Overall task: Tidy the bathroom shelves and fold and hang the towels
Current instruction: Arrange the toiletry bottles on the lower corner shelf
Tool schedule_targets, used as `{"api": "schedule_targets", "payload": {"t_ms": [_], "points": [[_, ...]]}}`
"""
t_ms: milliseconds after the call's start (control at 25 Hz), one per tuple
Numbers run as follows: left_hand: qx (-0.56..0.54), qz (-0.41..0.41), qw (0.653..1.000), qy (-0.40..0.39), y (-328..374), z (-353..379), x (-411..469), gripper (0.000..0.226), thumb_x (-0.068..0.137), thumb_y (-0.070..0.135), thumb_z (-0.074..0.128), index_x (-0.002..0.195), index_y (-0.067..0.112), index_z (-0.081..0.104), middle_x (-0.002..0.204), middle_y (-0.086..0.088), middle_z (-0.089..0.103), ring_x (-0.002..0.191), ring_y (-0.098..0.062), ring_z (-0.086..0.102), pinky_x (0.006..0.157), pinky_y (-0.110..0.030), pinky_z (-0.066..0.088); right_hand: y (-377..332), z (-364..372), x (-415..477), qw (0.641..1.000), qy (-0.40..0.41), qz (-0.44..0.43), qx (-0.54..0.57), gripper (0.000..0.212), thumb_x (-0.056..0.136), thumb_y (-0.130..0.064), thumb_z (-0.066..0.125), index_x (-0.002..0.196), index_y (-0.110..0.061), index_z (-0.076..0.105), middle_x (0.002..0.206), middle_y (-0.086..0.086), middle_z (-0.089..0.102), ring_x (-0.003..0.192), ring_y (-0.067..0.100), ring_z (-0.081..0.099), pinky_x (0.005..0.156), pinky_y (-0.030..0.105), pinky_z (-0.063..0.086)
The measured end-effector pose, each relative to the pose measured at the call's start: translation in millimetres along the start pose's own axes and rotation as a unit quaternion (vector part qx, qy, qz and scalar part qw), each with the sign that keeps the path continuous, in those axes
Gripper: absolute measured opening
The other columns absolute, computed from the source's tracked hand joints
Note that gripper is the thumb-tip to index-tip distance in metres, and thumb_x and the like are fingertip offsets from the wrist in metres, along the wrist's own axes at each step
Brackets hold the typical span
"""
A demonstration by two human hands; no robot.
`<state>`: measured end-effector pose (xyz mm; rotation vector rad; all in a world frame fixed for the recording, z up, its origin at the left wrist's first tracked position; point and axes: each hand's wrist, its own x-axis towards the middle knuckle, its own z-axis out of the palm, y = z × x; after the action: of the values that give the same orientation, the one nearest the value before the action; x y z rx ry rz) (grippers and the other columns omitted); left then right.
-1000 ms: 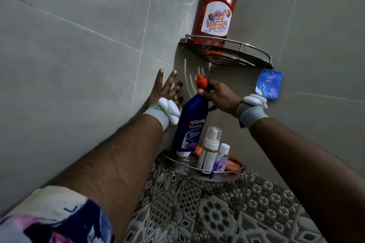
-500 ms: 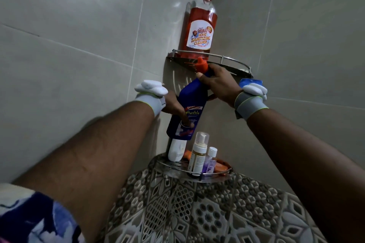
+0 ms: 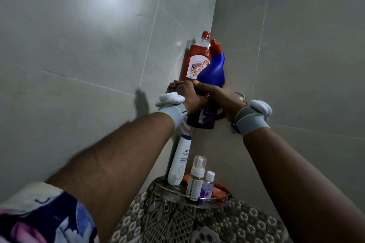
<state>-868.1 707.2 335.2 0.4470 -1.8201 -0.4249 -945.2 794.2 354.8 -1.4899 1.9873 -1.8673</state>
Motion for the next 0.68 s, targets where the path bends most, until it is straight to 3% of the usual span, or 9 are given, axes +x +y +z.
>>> {"api": "schedule_targets", "payload": {"t_ms": [80, 160, 240, 360, 480, 600, 680], "points": [[0.038, -0.006, 0.999, 0.019, 13.6, -4.8, 11.1, 0.050, 0.066, 0.044, 0.056, 0.102, 0.012, 0.067, 0.091, -0.009, 0.070, 0.086, -0.031, 0.068, 0.074, -0.034, 0.054, -5.6, -4.7, -0.9, 1.000, -0.004, 0.018, 0.001, 0.070, 0.073, -0.045, 0.074, 0.127, -0.023, 0.036, 0.100, 0.003, 0.060, 0.082, 0.019, 0.061, 0.062, 0.034, 0.052], [0.042, 0.006, 0.998, 0.038, 26.6, -9.1, 21.9, 0.040, 0.073, 0.039, 0.058, 0.100, 0.011, 0.067, 0.087, -0.008, 0.068, 0.083, -0.031, 0.067, 0.067, -0.029, 0.047, -16.8, -13.2, 4.3, 0.999, 0.022, -0.024, 0.003, 0.055, 0.075, -0.041, 0.073, 0.115, -0.019, 0.043, 0.090, 0.003, 0.062, 0.079, 0.020, 0.063, 0.065, 0.035, 0.054], [0.030, 0.017, 0.998, 0.051, 39.2, -12.3, 33.2, 0.032, 0.083, 0.030, 0.060, 0.107, 0.010, 0.064, 0.090, -0.007, 0.065, 0.089, -0.028, 0.066, 0.067, -0.027, 0.040, -33.0, -20.2, 11.7, 0.996, 0.036, -0.083, -0.022, 0.055, 0.070, -0.044, 0.074, 0.110, -0.014, 0.053, 0.089, 0.005, 0.066, 0.081, 0.024, 0.067, 0.066, 0.033, 0.055], [0.048, 0.090, 0.994, 0.041, 51.8, -24.8, 50.1, 0.058, 0.080, 0.035, 0.066, 0.128, 0.008, 0.048, 0.108, -0.010, 0.062, 0.101, -0.028, 0.063, 0.078, -0.029, 0.044, -59.3, -30.3, 25.4, 0.986, 0.066, -0.136, -0.071, 0.041, 0.074, -0.042, 0.073, 0.101, -0.018, 0.053, 0.086, 0.002, 0.064, 0.077, 0.018, 0.064, 0.062, 0.031, 0.052], [0.209, 0.151, 0.966, -0.018, 46.3, -33.7, 68.1, 0.083, 0.063, 0.061, 0.068, 0.128, 0.013, 0.047, 0.111, -0.007, 0.058, 0.101, -0.025, 0.061, 0.089, -0.036, 0.050, -75.8, -40.9, 49.0, 0.978, 0.131, -0.155, -0.051, 0.048, 0.073, -0.040, 0.075, 0.106, -0.018, 0.048, 0.089, 0.001, 0.061, 0.079, 0.018, 0.062, 0.062, 0.030, 0.050], [0.328, 0.066, 0.942, -0.021, 23.1, -50.4, 93.4, 0.047, 0.088, 0.031, 0.059, 0.130, 0.010, 0.051, 0.131, -0.014, 0.050, 0.123, -0.031, 0.049, 0.103, -0.051, 0.040, -74.8, -47.1, 79.4, 0.967, 0.193, -0.154, -0.068, 0.068, 0.067, -0.041, 0.078, 0.121, -0.016, 0.043, 0.100, 0.003, 0.060, 0.089, 0.021, 0.061, 0.072, 0.035, 0.051], [0.385, 0.010, 0.922, -0.041, -1.6, -60.9, 104.3, 0.043, 0.092, 0.023, 0.054, 0.133, 0.010, 0.050, 0.146, -0.015, 0.037, 0.137, -0.032, 0.031, 0.110, -0.054, 0.029, -68.9, -54.2, 98.0, 0.959, 0.223, -0.142, -0.100, 0.076, 0.067, -0.041, 0.078, 0.126, -0.015, 0.038, 0.105, 0.004, 0.057, 0.091, 0.022, 0.059, 0.072, 0.034, 0.049]]}}
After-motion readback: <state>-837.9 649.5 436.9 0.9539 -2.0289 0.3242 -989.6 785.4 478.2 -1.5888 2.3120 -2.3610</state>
